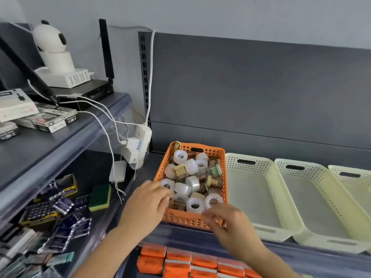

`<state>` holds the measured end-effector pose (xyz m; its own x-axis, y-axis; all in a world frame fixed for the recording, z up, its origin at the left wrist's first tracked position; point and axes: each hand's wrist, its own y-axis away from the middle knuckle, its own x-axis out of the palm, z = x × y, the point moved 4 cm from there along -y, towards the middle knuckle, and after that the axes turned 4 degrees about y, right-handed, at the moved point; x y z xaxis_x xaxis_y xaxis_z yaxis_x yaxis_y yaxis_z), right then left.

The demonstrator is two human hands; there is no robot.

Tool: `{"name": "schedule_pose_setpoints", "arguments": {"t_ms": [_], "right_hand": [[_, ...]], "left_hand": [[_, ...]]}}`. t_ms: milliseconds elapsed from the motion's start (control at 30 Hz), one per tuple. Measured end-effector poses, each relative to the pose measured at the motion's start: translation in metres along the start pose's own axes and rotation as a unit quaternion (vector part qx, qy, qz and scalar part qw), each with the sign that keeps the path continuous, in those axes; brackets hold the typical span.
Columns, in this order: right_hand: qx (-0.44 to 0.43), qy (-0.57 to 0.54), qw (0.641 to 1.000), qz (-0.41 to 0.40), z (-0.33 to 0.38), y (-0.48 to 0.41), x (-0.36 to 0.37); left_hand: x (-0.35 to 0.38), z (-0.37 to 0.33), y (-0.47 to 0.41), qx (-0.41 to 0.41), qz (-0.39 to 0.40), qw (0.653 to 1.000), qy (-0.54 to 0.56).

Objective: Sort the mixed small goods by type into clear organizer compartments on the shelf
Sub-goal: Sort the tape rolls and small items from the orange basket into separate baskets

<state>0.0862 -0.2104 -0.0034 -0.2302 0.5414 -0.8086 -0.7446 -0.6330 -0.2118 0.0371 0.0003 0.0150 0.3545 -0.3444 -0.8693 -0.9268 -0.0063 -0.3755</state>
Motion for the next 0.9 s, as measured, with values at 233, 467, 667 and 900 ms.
{"name": "schedule_pose_setpoints", "arguments": {"t_ms": [233, 467, 667, 900], "right_hand": [[-0.026, 0.162, 0.986, 0.025, 0.004, -0.049, 0.010], [-0.064, 0.225, 0.965, 0.121, 0.001, -0.070, 0.011], [-0.070, 0.166, 0.982, 0.051, -0.002, -0.066, 0.010], [-0.015, 0.093, 0.993, -0.078, -0.008, -0.065, -0.022]], "left_hand": [[0.012, 0.012, -0.024, -0.028, 0.120, 0.978, -0.169], [0.017, 0.020, -0.032, -0.069, 0.167, 0.975, -0.129], [0.017, 0.029, -0.029, -0.092, 0.111, 0.989, -0.032], [0.007, 0.011, -0.053, -0.062, 0.022, 0.987, 0.148]]}}
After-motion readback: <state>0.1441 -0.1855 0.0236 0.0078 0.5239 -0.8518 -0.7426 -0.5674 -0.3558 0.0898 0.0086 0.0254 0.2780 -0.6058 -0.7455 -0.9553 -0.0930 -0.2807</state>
